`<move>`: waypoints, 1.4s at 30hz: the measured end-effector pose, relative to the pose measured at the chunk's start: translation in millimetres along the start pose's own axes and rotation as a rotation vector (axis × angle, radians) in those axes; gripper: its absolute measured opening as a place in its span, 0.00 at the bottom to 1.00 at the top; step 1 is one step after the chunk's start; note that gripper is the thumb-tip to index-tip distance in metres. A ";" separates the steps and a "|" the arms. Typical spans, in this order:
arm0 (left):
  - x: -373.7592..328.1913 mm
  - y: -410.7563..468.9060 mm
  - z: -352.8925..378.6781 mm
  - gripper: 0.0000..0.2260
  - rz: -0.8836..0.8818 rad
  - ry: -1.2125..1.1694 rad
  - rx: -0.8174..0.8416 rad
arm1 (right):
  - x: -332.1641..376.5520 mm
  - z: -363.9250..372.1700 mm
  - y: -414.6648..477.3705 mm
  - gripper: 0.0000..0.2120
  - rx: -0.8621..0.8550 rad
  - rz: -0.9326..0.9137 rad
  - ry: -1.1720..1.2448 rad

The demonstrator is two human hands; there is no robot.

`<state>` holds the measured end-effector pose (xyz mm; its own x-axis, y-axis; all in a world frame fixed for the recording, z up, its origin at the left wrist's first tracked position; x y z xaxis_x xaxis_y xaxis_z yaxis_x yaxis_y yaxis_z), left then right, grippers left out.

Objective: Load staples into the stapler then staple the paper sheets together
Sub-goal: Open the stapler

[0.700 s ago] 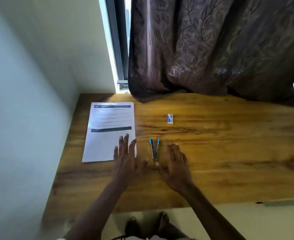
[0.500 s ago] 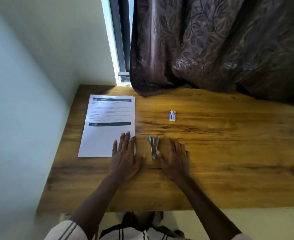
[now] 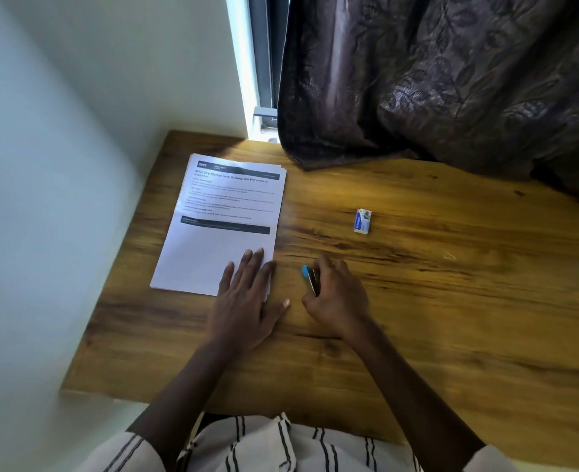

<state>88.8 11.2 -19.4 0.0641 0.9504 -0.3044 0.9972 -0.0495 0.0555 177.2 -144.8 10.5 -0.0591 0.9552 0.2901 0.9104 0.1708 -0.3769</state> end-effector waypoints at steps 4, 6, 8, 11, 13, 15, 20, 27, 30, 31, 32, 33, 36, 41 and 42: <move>0.4 1.4 -1.1 0.33 -0.014 -0.051 -0.011 | 2.2 -9.8 3.6 0.25 0.007 -0.076 0.225; -1.5 4.6 -8.5 0.30 -0.036 -0.094 -0.071 | 1.1 -17.6 1.4 0.23 0.008 -0.123 0.387; -8.7 9.7 -23.0 0.27 -0.042 -0.174 -0.173 | 1.7 -24.4 -2.7 0.24 0.011 -0.162 0.493; -25.0 22.9 -48.6 0.23 -0.053 -0.445 -0.282 | 1.5 -30.7 -8.0 0.32 0.011 -0.197 0.563; -35.6 33.5 -62.6 0.19 -0.061 -0.631 -0.312 | 0.7 -32.0 -12.8 0.37 0.021 -0.222 0.601; -41.2 40.5 -70.8 0.14 -0.080 -0.743 -0.332 | 0.1 -33.0 -18.7 0.35 0.022 -0.249 0.638; -41.7 41.8 -73.3 0.12 -0.145 -0.998 -0.280 | -3.2 -43.2 -28.0 0.18 0.077 -0.273 0.852; -46.2 42.1 -87.5 0.13 -0.033 -1.106 -0.158 | -17.2 -51.6 -28.5 0.11 0.130 -0.248 1.004; -48.3 42.7 -90.3 0.13 -0.016 -1.088 -0.145 | -16.2 -54.6 -29.2 0.12 0.102 -0.308 0.947; -49.2 43.0 -90.2 0.12 -0.017 -1.086 -0.147 | -15.5 -55.3 -29.5 0.11 0.088 -0.330 0.944; -49.7 42.8 -89.7 0.12 -0.020 -1.090 -0.154 | -15.2 -56.1 -29.7 0.11 0.070 -0.346 0.948; -50.2 42.8 -89.7 0.12 -0.023 -1.097 -0.165 | -15.0 -57.1 -29.7 0.10 0.054 -0.352 0.959; -52.7 42.9 -90.0 0.10 -0.027 -1.114 -0.199 | -14.7 -59.6 -30.5 0.08 0.020 -0.347 1.011; -55.3 45.9 -90.9 0.08 -0.054 -1.087 -0.246 | -10.9 -58.9 -31.7 0.06 -0.046 -0.338 0.980; -56.1 46.2 -90.9 0.08 -0.059 -1.085 -0.259 | -9.4 -58.0 -31.8 0.06 -0.051 -0.338 0.978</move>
<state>127.9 -16.5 86.6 0.1423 0.1713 -0.9749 0.9699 0.1727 0.1719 172.5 -173.3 70.7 0.0236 0.2416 0.9701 0.9257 0.3611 -0.1124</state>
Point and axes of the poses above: each hand's wrist, its own y-axis towards the middle knuckle, its own z-axis out of the palm, x = y × z, the point moved 7 cm from there along y, towards the middle knuckle, and after that the axes turned 10 degrees about z, right-handed, at the moved point
